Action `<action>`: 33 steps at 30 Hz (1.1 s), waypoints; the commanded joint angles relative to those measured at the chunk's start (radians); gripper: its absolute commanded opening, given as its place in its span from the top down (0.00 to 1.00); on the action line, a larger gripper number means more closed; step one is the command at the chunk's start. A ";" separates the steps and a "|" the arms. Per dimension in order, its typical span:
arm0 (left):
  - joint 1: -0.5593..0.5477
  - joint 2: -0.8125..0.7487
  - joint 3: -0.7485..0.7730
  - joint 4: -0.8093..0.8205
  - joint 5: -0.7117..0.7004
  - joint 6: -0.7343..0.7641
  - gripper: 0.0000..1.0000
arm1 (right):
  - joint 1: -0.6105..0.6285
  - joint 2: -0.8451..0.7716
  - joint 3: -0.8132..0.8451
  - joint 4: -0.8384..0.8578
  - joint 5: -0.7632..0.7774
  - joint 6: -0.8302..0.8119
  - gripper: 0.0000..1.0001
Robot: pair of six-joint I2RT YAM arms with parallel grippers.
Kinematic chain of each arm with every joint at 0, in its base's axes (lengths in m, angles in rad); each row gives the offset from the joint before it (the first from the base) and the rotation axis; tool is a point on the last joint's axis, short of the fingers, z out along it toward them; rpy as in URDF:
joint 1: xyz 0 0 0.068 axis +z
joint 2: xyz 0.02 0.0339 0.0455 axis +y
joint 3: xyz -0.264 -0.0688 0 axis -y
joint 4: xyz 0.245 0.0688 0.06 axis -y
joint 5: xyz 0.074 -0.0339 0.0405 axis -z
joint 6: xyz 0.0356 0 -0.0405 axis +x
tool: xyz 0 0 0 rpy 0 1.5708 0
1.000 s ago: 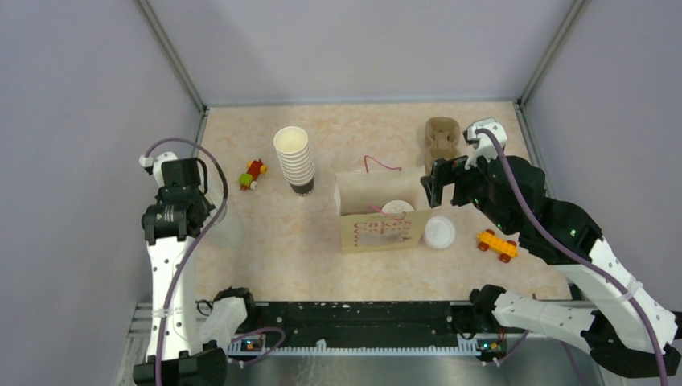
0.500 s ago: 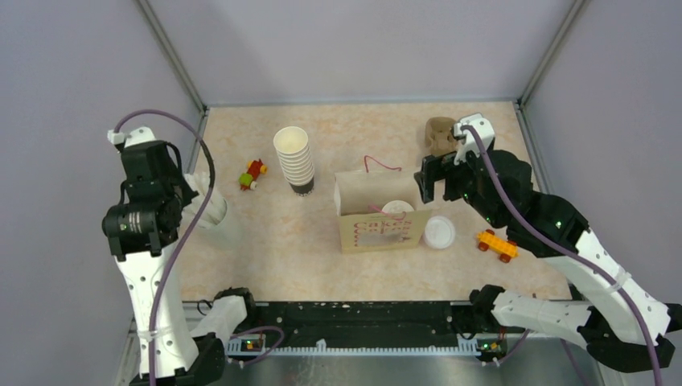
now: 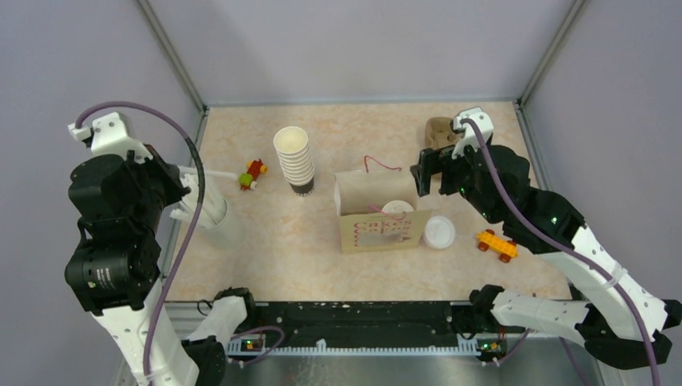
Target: Pack the takeout coffee
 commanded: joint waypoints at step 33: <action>0.004 -0.117 -0.622 0.744 1.035 -0.494 1.00 | -0.005 0.036 0.096 0.038 0.043 0.043 0.06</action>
